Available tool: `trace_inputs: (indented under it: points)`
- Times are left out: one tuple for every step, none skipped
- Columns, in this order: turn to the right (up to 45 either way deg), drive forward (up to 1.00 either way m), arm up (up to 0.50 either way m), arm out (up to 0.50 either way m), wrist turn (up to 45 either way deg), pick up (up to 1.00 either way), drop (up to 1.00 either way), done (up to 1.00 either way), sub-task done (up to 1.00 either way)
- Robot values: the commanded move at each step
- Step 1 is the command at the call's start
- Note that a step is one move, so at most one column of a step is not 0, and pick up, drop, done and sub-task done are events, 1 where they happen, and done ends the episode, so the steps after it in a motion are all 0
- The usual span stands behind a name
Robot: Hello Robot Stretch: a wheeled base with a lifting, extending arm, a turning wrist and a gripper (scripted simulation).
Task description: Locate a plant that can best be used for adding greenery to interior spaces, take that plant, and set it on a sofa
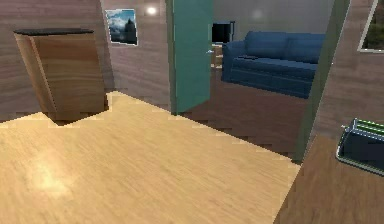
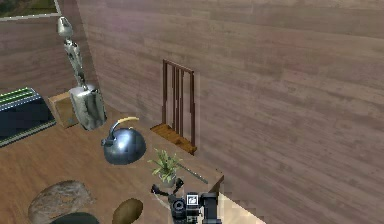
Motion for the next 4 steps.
trace_inputs:
  points:
    - [0.0,0.00,0.10,0.00,0.0,0.00,0.00,0.00,0.00]
    - [0.0,0.00,0.26,0.00,0.0,0.00,0.00,0.00,0.00]
    - [0.0,0.00,0.00,0.00,-45.0,0.00,0.00,0.00,0.00]
    - [0.0,0.00,0.00,0.00,-45.0,0.00,0.00,0.00,0.00]
